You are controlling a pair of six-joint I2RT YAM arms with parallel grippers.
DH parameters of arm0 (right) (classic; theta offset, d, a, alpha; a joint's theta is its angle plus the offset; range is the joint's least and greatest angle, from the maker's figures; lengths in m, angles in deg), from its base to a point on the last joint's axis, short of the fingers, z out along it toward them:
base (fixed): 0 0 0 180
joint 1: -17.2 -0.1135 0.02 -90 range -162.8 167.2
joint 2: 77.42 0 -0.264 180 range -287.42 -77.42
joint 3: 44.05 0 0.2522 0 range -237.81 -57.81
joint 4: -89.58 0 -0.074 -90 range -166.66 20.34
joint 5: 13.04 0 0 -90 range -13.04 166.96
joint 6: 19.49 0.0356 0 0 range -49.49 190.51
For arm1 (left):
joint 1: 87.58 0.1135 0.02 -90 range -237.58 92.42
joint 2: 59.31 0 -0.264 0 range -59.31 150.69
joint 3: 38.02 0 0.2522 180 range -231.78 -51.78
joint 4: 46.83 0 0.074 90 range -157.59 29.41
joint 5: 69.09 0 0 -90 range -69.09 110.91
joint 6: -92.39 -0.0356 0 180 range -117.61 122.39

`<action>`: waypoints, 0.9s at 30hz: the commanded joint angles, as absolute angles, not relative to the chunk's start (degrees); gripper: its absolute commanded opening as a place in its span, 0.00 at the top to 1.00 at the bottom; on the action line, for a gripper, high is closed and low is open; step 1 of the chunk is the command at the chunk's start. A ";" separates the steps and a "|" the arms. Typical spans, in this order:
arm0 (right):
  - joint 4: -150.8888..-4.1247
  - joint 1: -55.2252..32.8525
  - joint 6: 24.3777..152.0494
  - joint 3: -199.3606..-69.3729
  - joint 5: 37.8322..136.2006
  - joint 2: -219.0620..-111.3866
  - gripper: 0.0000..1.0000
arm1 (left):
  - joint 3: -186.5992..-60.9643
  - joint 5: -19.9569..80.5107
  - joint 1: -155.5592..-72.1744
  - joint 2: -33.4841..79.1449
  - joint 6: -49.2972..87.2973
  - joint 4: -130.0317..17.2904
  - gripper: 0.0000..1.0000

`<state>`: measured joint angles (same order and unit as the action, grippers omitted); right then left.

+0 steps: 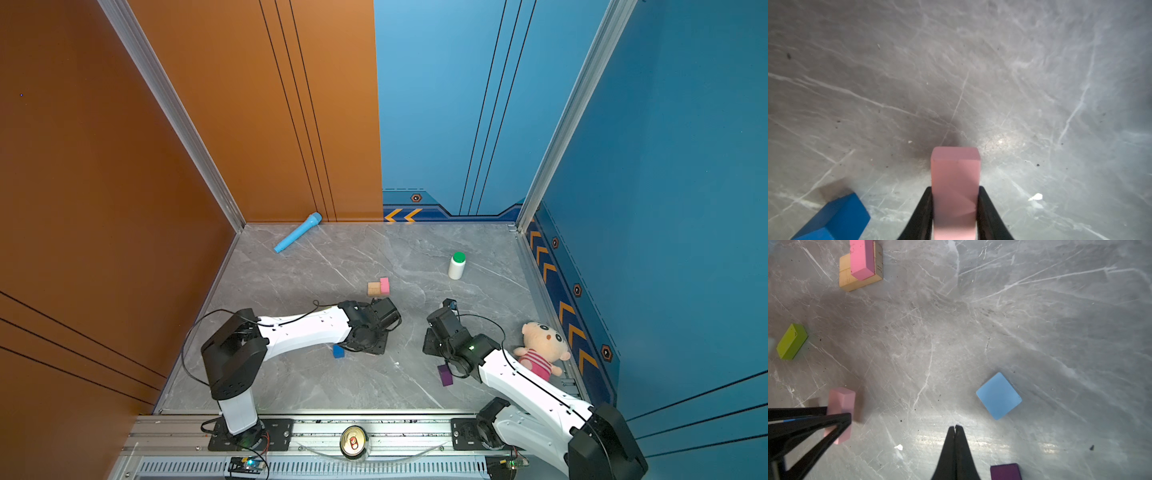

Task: Build the wood block tower
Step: 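Close the left gripper on the light pink block and lift it, then carry the light pink block with the left gripper over the wooden blocks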

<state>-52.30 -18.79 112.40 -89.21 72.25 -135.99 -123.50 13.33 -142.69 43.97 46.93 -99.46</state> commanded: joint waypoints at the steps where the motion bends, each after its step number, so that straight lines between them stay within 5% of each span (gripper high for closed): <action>1: -54.74 -18.50 110.91 -91.43 73.51 -138.36 1.00 | -124.76 12.37 -140.11 40.07 47.91 -101.10 1.00; 15: -54.99 -18.12 105.89 -105.34 77.48 -154.38 1.00 | -128.92 12.75 -128.06 37.14 45.28 -103.21 1.00; 27: -52.95 -15.72 104.62 -114.58 78.51 -164.56 1.00 | -150.00 16.66 -121.99 54.55 39.23 -106.74 1.00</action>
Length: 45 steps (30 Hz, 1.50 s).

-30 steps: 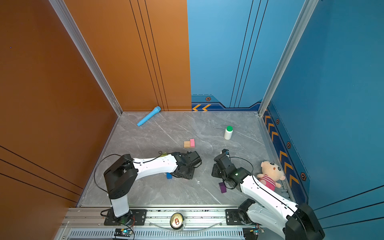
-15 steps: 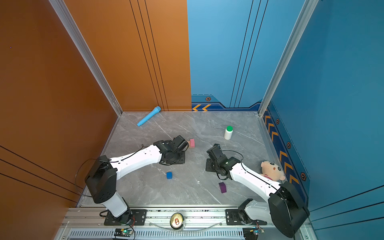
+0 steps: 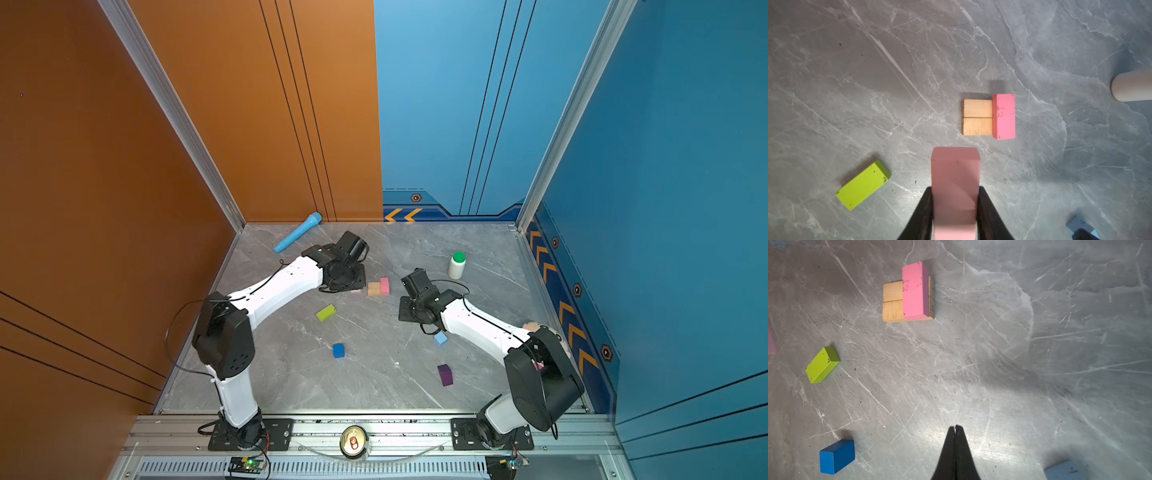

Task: Build the wood block tower
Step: 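Carry the light pink block with the left gripper over the wooden blocks, then lower the light pink block beside the darker pink block and open the left gripper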

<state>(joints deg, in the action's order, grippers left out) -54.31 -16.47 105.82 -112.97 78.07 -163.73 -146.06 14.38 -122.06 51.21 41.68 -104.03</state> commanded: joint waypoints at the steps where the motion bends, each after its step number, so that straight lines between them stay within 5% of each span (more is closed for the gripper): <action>1: -52.88 -15.27 104.62 -114.87 78.84 -164.90 1.00 | -151.97 16.98 -122.01 56.19 38.85 -107.23 1.00; 26: -54.94 -11.81 103.56 -115.65 82.46 -169.86 1.00 | -164.18 17.18 -123.32 70.01 39.25 -110.45 1.00; 45: -55.67 -11.14 103.65 -114.68 83.43 -169.96 1.00 | -165.14 15.74 -123.17 71.86 40.86 -110.43 0.86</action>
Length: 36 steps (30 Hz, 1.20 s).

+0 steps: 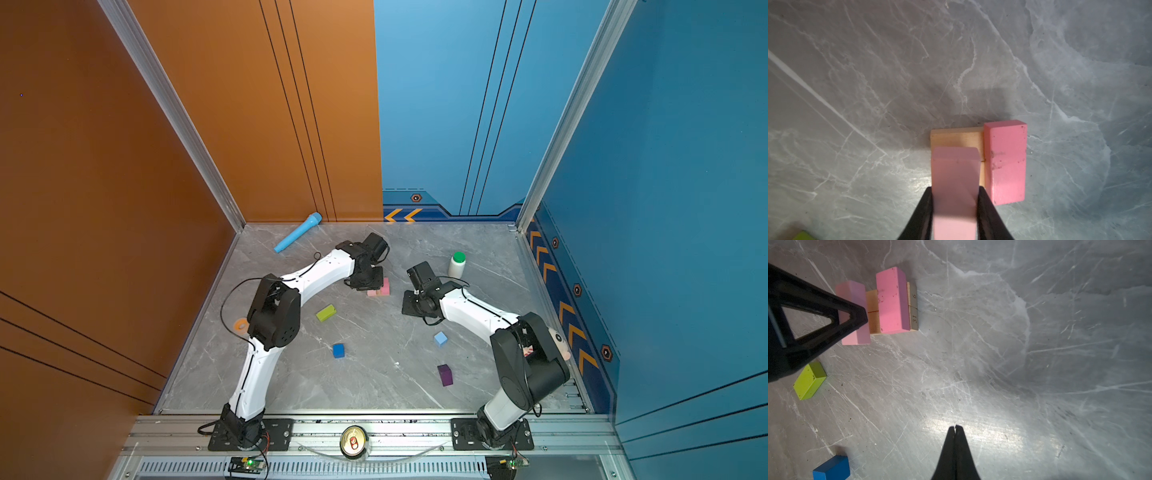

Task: Build the wood block tower
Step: 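Lower the light pink block beside the darker pink block and open the left gripper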

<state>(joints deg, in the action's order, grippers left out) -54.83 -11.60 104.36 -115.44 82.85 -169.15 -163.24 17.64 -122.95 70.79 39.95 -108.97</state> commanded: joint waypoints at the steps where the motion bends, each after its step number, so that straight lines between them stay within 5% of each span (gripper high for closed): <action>1: -55.81 -11.18 103.65 -114.60 83.52 -169.92 1.00 | -165.13 15.72 -123.03 71.91 40.97 -110.43 0.85; 36: -57.08 -10.80 104.07 -113.88 84.92 -170.70 1.00 | -167.23 15.90 -122.83 73.94 41.25 -110.60 0.65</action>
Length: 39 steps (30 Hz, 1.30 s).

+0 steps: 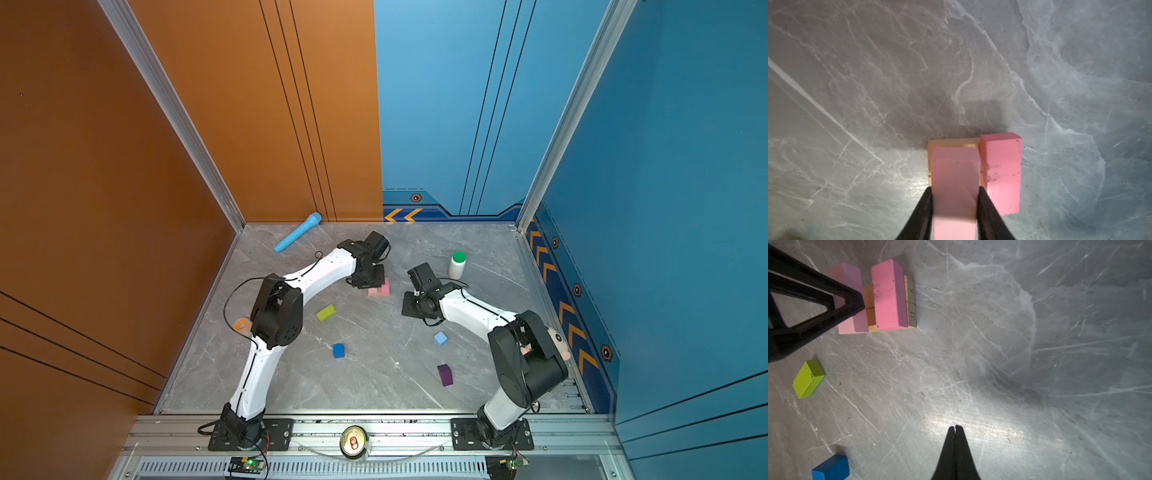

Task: Build the wood block tower
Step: 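Lower the light pink block beside the darker pink block and open the left gripper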

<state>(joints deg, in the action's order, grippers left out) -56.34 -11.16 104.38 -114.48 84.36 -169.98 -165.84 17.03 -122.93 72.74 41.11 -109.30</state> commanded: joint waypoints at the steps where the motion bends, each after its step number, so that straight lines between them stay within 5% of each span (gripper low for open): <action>1: -57.08 -10.77 104.08 -113.89 84.89 -170.76 1.00 | -167.27 15.85 -122.82 73.99 41.24 -110.67 0.64; 28: -55.85 -10.75 104.09 -113.89 84.60 -168.95 0.99 | -166.65 14.81 -122.89 69.59 39.26 -112.09 0.60; 39: -55.19 -9.75 102.69 -119.50 86.50 -169.26 0.73 | -162.78 17.42 -122.21 61.69 31.13 -111.75 0.67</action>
<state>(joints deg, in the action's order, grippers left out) -55.66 -10.51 103.79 -116.36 84.93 -169.85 -164.22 16.44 -122.76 64.98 35.45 -110.59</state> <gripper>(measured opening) 0.256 0.330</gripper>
